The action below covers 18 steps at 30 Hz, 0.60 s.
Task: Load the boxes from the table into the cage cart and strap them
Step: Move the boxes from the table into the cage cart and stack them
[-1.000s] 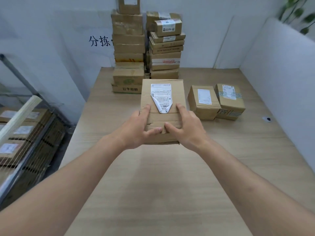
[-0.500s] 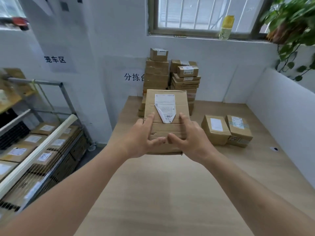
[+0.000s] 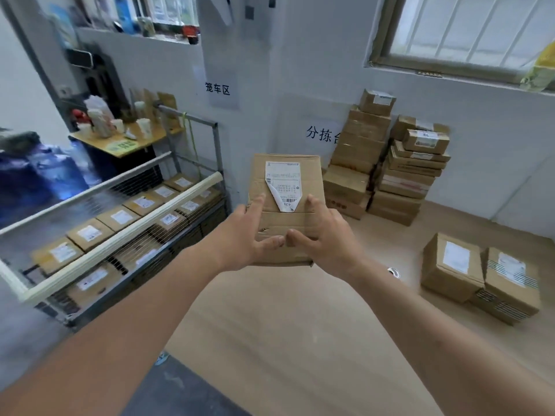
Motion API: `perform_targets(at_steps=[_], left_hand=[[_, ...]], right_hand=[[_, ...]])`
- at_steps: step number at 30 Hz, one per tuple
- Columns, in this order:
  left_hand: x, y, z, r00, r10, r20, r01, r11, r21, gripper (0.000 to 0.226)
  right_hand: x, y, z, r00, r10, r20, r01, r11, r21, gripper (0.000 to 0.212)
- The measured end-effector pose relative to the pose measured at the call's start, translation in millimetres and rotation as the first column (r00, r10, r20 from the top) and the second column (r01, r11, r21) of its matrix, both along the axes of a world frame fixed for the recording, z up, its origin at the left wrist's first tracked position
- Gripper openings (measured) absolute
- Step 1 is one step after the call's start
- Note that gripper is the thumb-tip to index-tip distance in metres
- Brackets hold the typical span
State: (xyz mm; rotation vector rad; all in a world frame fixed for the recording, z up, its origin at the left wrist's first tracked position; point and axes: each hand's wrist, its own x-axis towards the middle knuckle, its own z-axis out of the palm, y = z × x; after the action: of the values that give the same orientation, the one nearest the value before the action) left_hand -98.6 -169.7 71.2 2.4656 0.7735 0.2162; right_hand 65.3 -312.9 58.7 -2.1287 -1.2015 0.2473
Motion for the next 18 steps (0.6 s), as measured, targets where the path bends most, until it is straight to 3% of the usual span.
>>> perform_targets(at_steps=[9, 18], left_hand=[[-115.1, 47.7, -23.9, 0.973, 0.230, 0.025, -0.230, 0.973, -0.021, 0.107], [-248.3, 155.0, -52.5, 0.937, 0.348, -0.036, -0.348, 0.937, 0.000, 0.108]], right_hand=[[-85.3, 82.4, -10.3, 0.967, 0.253, -0.021, -0.253, 0.967, -0.027, 0.083], [-207.4, 208.5, -34.1, 0.927, 0.370, -0.054, -0.373, 0.926, -0.057, 0.085]])
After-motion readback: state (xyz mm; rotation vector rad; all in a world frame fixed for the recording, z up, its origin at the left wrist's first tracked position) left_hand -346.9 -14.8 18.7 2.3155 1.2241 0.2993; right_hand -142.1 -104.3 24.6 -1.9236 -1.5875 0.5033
